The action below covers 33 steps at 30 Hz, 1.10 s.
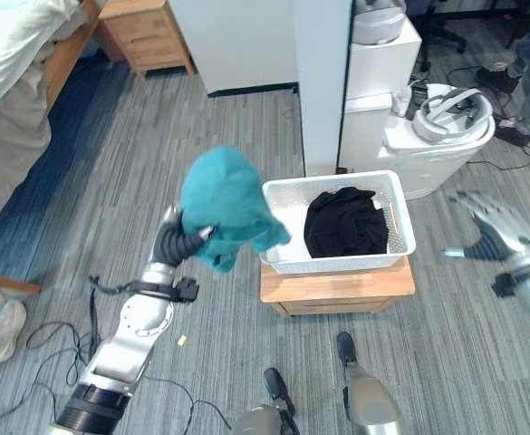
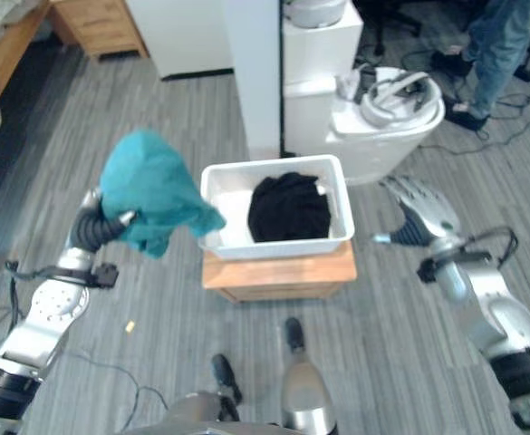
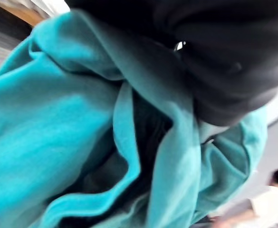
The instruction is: Tidy up the quilt and then pick up the clothes from the bed and put them into the laundry hamper.
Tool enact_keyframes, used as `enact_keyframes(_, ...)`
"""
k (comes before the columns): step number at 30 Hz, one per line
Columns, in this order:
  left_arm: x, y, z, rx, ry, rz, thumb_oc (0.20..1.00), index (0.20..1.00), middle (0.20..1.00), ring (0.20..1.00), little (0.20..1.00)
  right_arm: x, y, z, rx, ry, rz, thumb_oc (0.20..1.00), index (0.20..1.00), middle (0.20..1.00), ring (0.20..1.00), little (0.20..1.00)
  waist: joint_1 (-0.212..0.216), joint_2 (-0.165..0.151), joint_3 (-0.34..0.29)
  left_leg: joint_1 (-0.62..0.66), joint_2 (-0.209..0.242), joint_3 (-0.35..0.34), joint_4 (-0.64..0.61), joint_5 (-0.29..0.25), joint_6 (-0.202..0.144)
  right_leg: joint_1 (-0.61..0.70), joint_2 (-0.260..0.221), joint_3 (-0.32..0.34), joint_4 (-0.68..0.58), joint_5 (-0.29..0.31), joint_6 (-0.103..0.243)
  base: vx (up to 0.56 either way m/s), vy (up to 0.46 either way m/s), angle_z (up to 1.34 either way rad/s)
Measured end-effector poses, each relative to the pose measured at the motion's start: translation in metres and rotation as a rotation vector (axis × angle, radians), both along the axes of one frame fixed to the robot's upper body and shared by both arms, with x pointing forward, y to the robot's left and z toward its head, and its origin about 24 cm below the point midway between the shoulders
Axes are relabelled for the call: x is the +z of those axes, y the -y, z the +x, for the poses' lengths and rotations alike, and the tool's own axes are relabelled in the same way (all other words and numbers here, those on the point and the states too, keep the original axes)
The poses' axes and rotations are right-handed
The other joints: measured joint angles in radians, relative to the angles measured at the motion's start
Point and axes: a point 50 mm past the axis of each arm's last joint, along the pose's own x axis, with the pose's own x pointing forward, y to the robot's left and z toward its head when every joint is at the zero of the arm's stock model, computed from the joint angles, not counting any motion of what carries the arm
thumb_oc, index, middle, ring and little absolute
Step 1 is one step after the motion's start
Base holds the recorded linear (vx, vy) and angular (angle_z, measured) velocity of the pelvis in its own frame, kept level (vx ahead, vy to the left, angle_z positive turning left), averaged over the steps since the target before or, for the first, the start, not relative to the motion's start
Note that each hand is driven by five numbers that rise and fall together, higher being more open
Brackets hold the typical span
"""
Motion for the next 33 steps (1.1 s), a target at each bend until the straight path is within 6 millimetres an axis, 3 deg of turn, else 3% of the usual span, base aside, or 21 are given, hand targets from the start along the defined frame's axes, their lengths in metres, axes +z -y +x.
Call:
enact_keyframes(3,0.019,0.011,0.009,-0.06,0.098,0.001,0.2,0.2,0.2,0.2,0.2,-0.02,0.008,-0.01,-0.066,-0.041,0.054,1.0,1.0,1.0,1.0,1.0,-0.049,0.002,-0.041,0.01,0.005,0.025,0.0,-0.011,-0.006,-0.003,0.011,0.028,0.0,-0.001,-0.002,-0.02,0.023,-0.28)
enact_keyframes(6,0.025,0.013,0.038,-0.023,0.092,0.023,0.2,0.2,0.2,0.2,0.2,-0.043,0.02,-0.022,-0.147,-0.114,0.082,1.0,1.0,1.0,1.0,1.0,-0.073,0.0,-0.053,-0.007,0.009,0.045,0.0,-0.01,-0.007,-0.032,0.016,0.042,0.0,-0.003,-0.005,-0.1,0.017,-0.2)
enact_keyframes(8,0.024,0.02,0.064,0.032,0.071,0.097,0.2,0.2,0.2,0.2,0.2,-0.058,0.027,-0.029,-0.195,-0.158,0.093,1.0,1.0,1.0,1.0,1.0,-0.096,-0.006,-0.052,-0.05,0.006,0.055,0.0,0.0,-0.005,-0.081,0.014,0.049,0.0,0.007,0.01,-0.28,0.048,-0.17)
enact_keyframes(9,0.021,0.026,0.091,0.089,0.036,0.231,0.2,0.2,0.2,0.2,0.2,-0.067,0.03,-0.034,-0.221,-0.183,0.099,1.0,1.0,1.0,1.0,1.0,-0.117,-0.022,-0.039,-0.103,-0.003,0.074,0.003,0.015,-0.005,-0.15,0.008,0.063,0.0,0.031,0.032,-0.23,0.046,-0.21)
enact_keyframes(11,0.024,0.024,0.119,0.173,-0.015,0.386,0.2,0.2,0.2,0.2,0.2,-0.071,0.029,-0.031,-0.224,-0.177,0.106,1.0,1.0,1.0,1.0,1.0,-0.128,-0.027,-0.011,-0.142,-0.015,0.076,0.0,0.022,-0.007,-0.189,-0.002,0.077,0.001,0.036,0.038,-0.08,0.008,-0.29)
enact_keyframes(12,0.017,0.007,0.129,0.269,-0.092,0.423,0.2,0.2,0.2,0.2,0.2,-0.071,0.02,-0.025,-0.198,-0.164,0.121,1.0,1.0,1.0,1.0,1.0,-0.168,-0.04,0.04,-0.141,-0.024,0.089,0.0,0.021,-0.008,-0.197,-0.009,0.083,0.001,0.057,0.049,-0.06,-0.001,-0.32)
enact_keyframes(14,-0.012,-0.004,0.135,0.353,-0.227,0.425,0.2,0.2,0.2,0.2,0.2,-0.081,0.016,-0.027,-0.208,-0.173,0.142,1.0,1.0,1.0,1.0,1.0,-0.196,-0.034,0.066,-0.138,-0.025,0.1,0.0,0.017,-0.008,-0.203,-0.008,0.091,0.0,0.058,0.05,-0.03,-0.016,-0.31)
enact_keyframes(16,-0.031,-0.01,0.136,0.412,-0.325,0.429,0.2,0.2,0.2,0.2,0.2,-0.101,0.012,-0.036,-0.212,-0.249,0.139,1.0,1.0,1.0,1.0,1.0,-0.202,-0.029,0.106,-0.134,-0.022,0.116,0.0,0.011,-0.011,-0.209,-0.004,0.094,0.0,0.059,0.049,0.0,-0.019,-0.25)
enact_keyframes(17,-0.034,-0.012,0.136,0.425,-0.34,0.439,0.398,0.398,0.398,0.398,0.398,-0.112,0.01,-0.039,-0.217,-0.291,0.141,1.0,1.0,1.0,1.0,1.0,-0.201,-0.026,0.127,-0.133,-0.019,0.121,0.0,0.01,-0.013,-0.21,-0.001,0.094,0.0,0.062,0.044,0.01,-0.016,-0.1)
enact_keyframes(18,-0.035,-0.013,0.136,0.431,-0.344,0.45,1.0,1.0,1.0,1.0,1.0,-0.117,0.01,-0.041,-0.219,-0.314,0.146,1.0,1.0,1.0,1.0,1.0,-0.2,-0.023,0.138,-0.132,-0.017,0.121,0.0,0.01,-0.013,-0.21,0.0,0.093,0.001,0.062,0.043,0.02,-0.015,-0.04)
enact_keyframes(22,-0.038,-0.016,0.135,0.445,-0.351,0.499,1.0,1.0,1.0,1.0,1.0,-0.129,0.009,-0.039,-0.26,-0.339,0.181,1.0,1.0,1.0,1.0,1.0,-0.178,-0.005,0.151,-0.129,-0.014,0.125,0.0,0.009,-0.014,-0.209,0.004,0.091,0.0,0.058,0.033,0.02,-0.009,-0.02)
enact_keyframes(27,-0.035,0.003,0.133,0.376,-0.302,0.434,1.0,1.0,1.0,1.0,1.0,-0.145,0.005,-0.039,-0.303,-0.384,0.231,1.0,1.0,1.0,1.0,1.0,-0.136,-0.005,0.151,-0.108,-0.014,0.122,0.0,0.01,-0.013,-0.184,0.002,0.082,0.0,0.056,0.031,0.04,-0.039,0.04)
enact_keyframes(30,-0.066,0.015,0.108,0.297,-0.343,0.21,1.0,1.0,1.0,1.0,1.0,-0.155,-0.003,-0.041,-0.32,-0.411,0.273,1.0,1.0,1.0,1.0,1.0,-0.126,0.0,0.147,-0.037,-0.002,0.102,0.0,-0.014,-0.023,-0.101,0.009,0.061,0.0,0.034,0.0,0.06,-0.043,0.14)
enact_keyframes(31,-0.085,0.01,0.095,0.292,-0.391,0.167,1.0,1.0,1.0,1.0,1.0,-0.156,-0.005,-0.043,-0.322,-0.413,0.287,1.0,1.0,1.0,1.0,1.0,-0.109,0.007,0.135,-0.025,0.003,0.096,0.0,-0.019,-0.024,-0.086,0.012,0.055,0.0,0.027,-0.008,0.1,-0.047,0.11)
enact_keyframes(33,-0.1,-0.005,0.076,0.334,-0.419,0.094,1.0,1.0,1.0,1.0,1.0,-0.159,-0.006,-0.046,-0.344,-0.412,0.323,1.0,1.0,1.0,1.0,1.0,-0.101,0.014,0.111,-0.025,0.01,0.091,0.0,-0.02,-0.023,-0.081,0.017,0.045,0.0,0.022,-0.015,0.12,-0.048,0.16)
